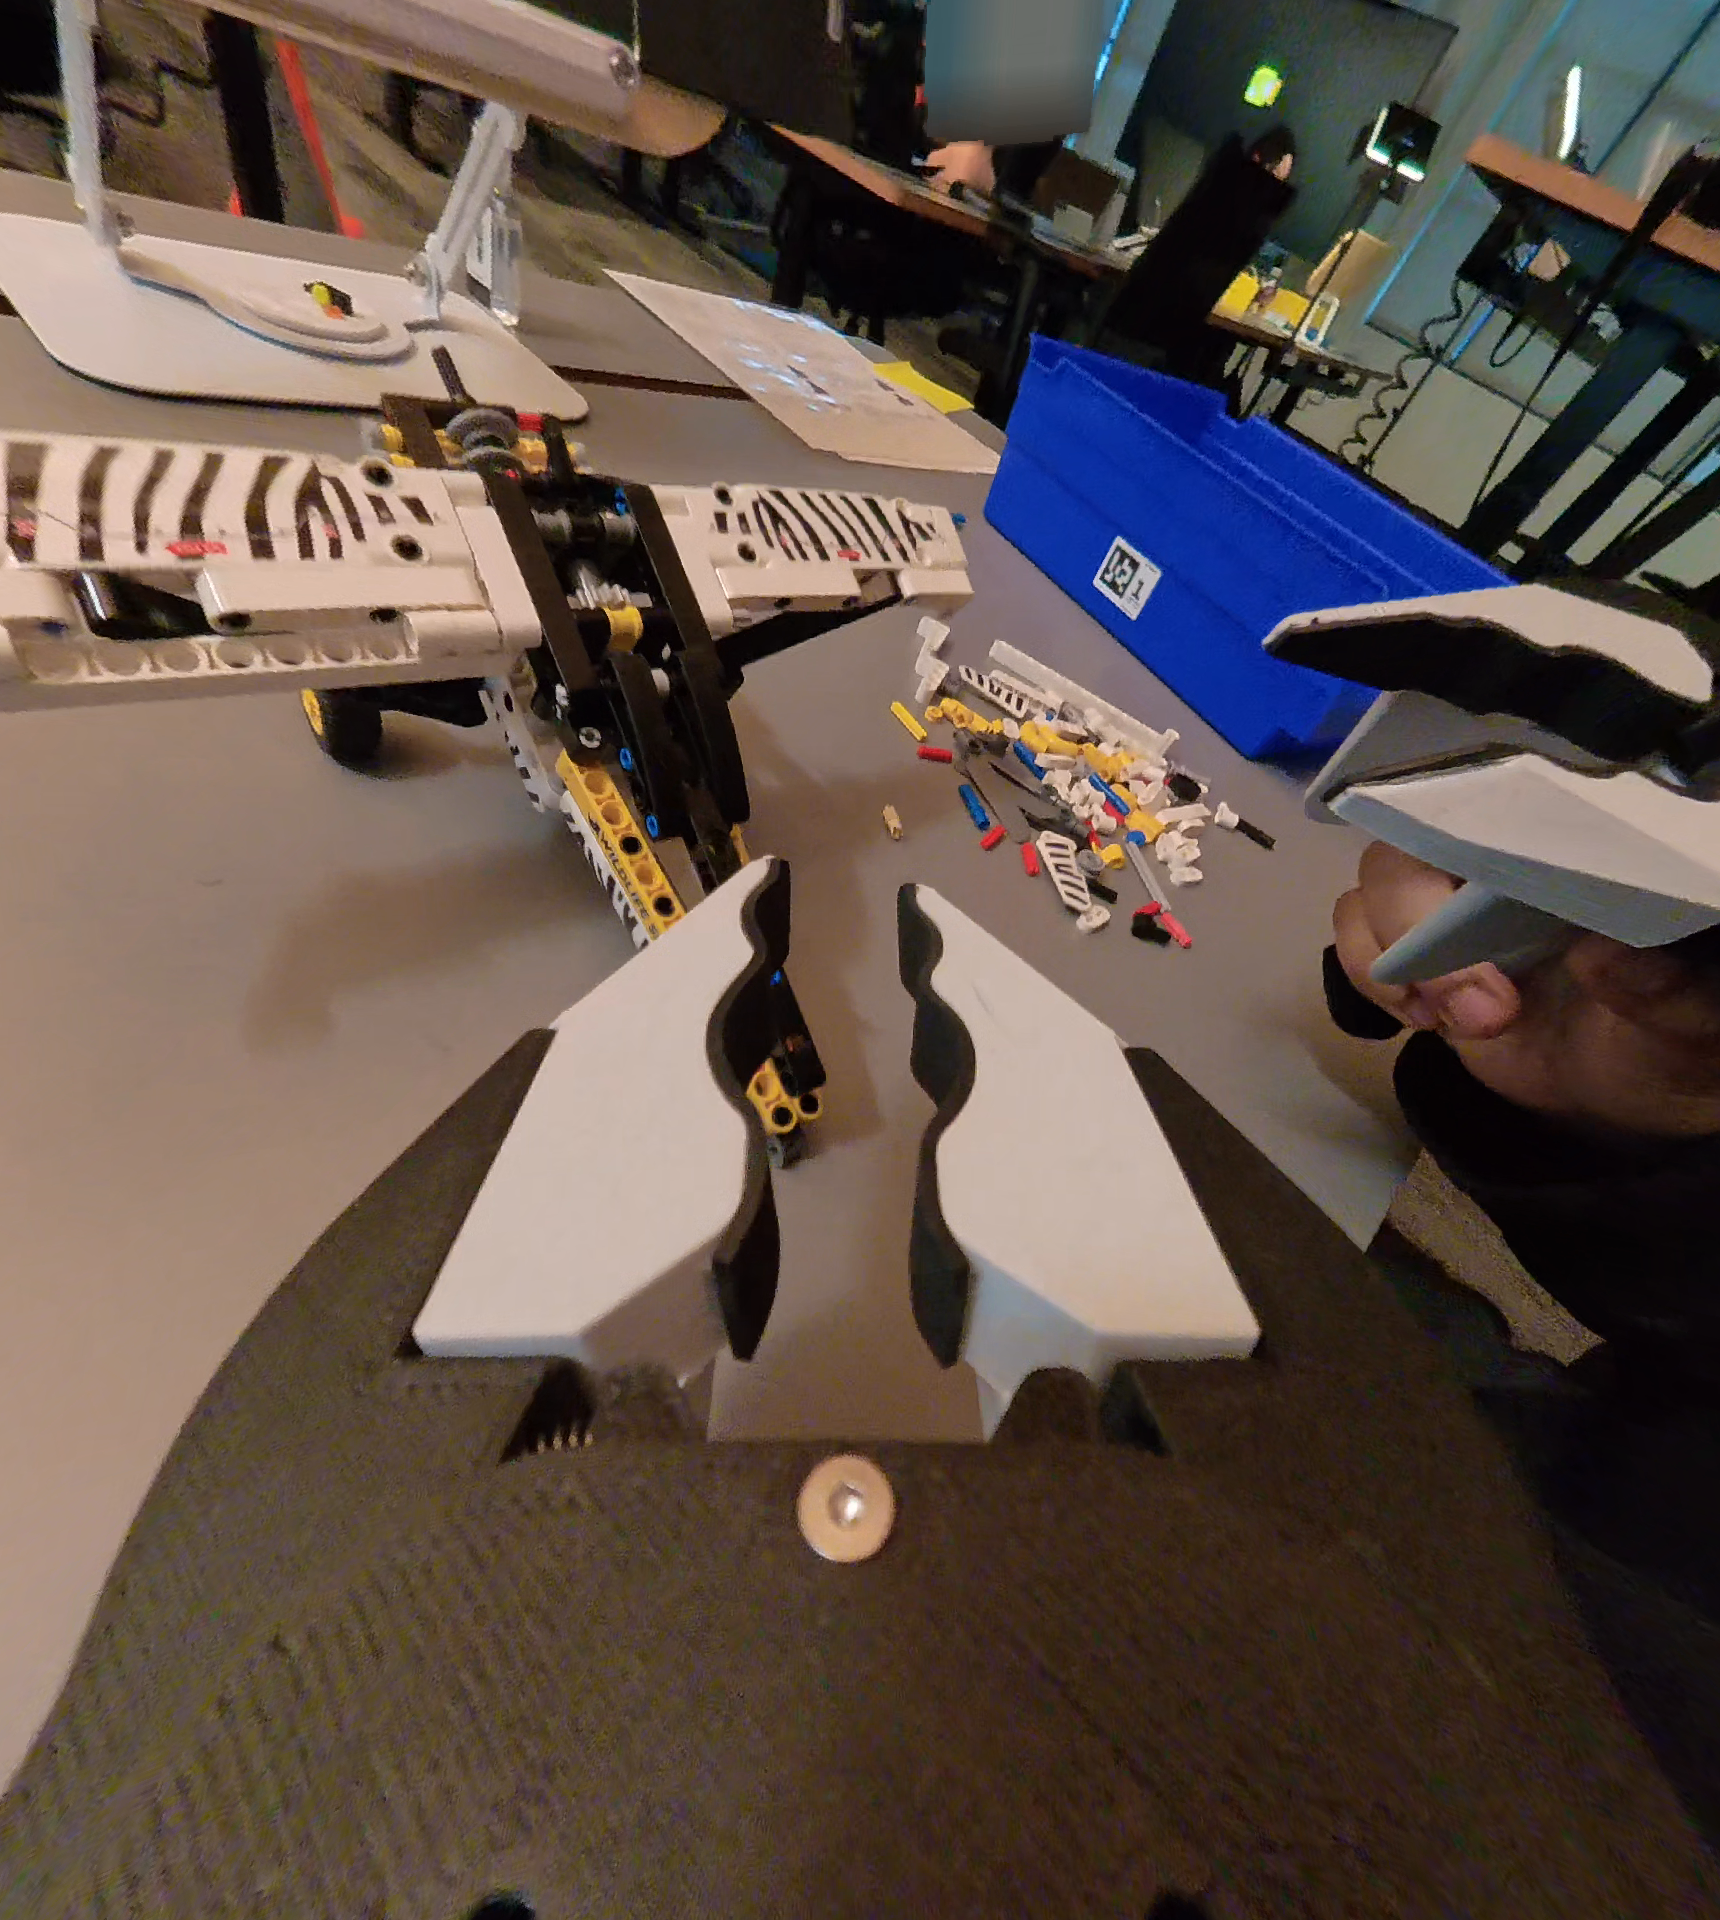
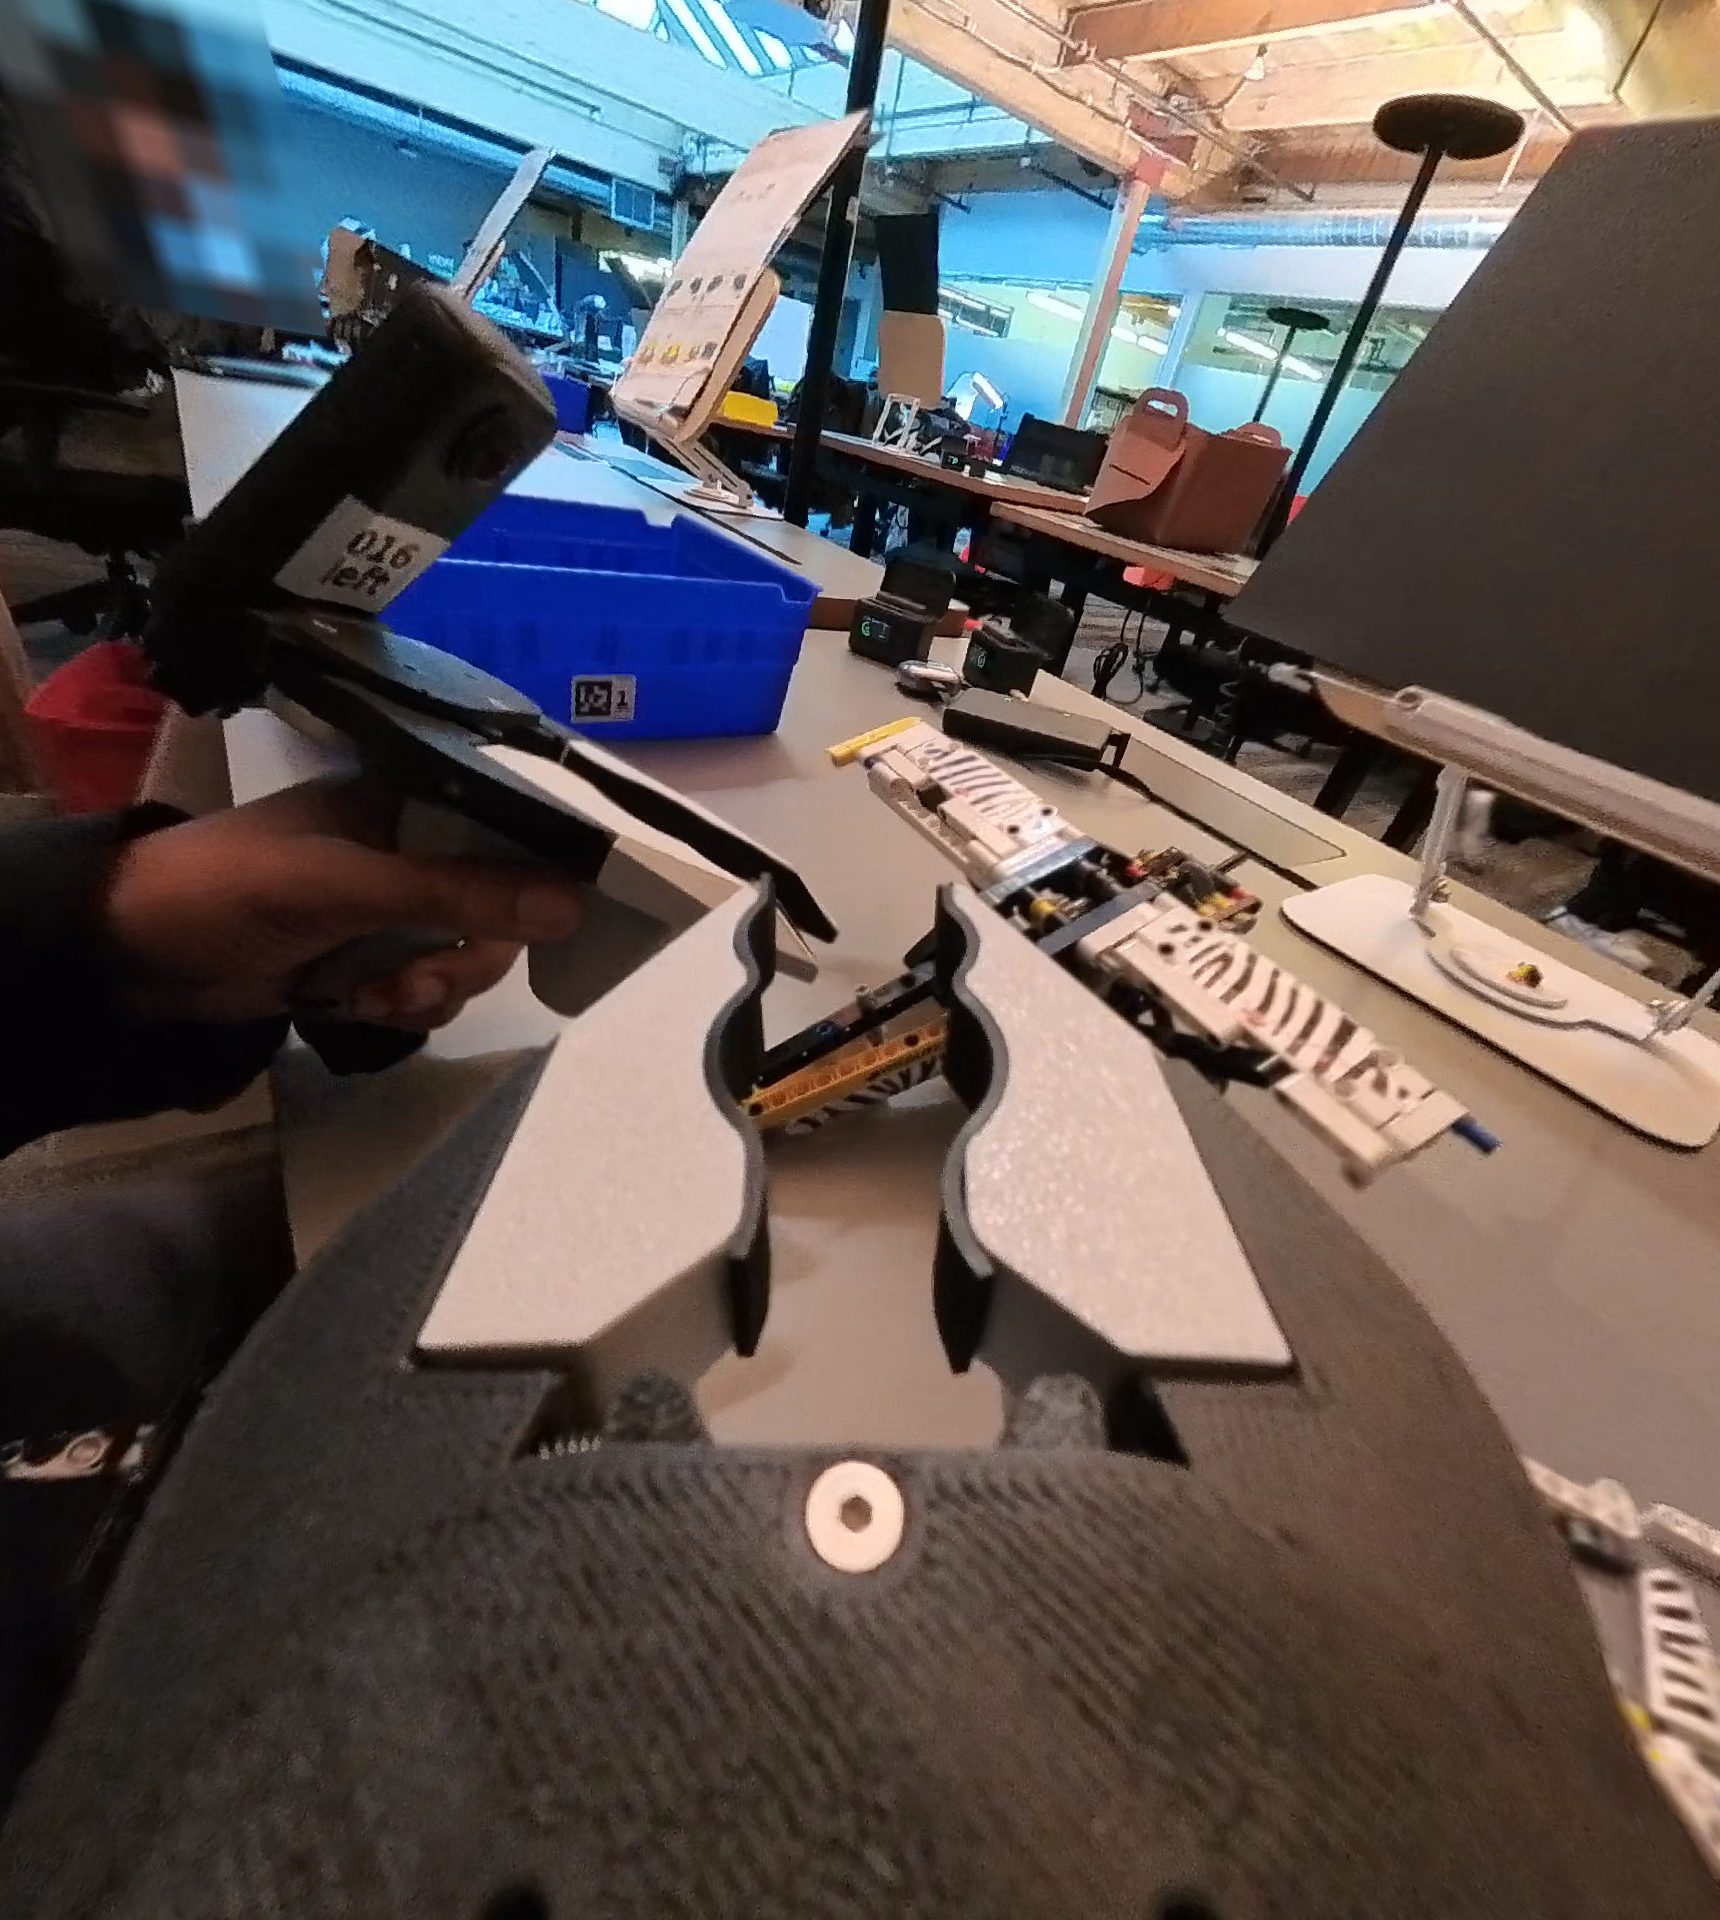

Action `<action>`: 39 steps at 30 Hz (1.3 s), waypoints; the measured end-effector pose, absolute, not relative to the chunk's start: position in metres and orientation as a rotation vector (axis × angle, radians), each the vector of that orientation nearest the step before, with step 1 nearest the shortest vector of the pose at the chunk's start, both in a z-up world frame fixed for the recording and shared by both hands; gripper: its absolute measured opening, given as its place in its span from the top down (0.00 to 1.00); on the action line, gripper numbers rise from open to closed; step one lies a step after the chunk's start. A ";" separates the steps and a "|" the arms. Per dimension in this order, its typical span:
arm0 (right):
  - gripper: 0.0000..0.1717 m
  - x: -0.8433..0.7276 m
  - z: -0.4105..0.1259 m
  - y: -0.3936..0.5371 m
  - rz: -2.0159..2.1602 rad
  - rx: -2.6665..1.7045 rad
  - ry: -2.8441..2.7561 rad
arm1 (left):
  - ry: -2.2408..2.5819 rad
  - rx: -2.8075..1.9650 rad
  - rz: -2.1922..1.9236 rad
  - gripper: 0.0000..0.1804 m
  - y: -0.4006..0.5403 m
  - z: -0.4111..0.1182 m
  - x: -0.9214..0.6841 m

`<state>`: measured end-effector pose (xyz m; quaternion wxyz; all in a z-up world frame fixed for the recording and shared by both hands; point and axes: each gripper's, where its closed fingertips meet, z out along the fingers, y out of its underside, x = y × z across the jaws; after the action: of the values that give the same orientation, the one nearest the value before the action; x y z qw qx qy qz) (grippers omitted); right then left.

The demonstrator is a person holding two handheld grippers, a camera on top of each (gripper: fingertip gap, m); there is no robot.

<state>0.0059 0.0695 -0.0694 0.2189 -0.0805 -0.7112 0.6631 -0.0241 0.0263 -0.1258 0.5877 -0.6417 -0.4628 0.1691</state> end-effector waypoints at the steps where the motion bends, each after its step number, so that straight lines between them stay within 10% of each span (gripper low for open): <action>1: 0.84 0.006 -0.072 0.069 1.850 -0.239 -1.961 | -1.078 -1.496 0.395 0.91 0.026 -0.130 -0.024; 28: 0.84 -0.073 -0.061 0.133 2.339 -0.772 -1.615 | -1.020 -1.145 0.598 0.90 -0.021 -0.094 -0.050; 35: 0.70 -0.121 -0.051 0.153 1.921 -0.494 -2.016 | -0.847 -1.570 0.440 0.81 0.039 -0.065 -0.057; 39: 0.83 -0.145 -0.084 0.155 1.530 -0.180 -2.160 | -0.697 -1.990 0.561 0.75 0.069 -0.079 -0.079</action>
<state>-0.1449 0.1555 -0.0843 0.2421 -0.0657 -0.7899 0.5595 -0.0788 0.0690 -0.0791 0.4616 -0.8091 -0.2833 0.2281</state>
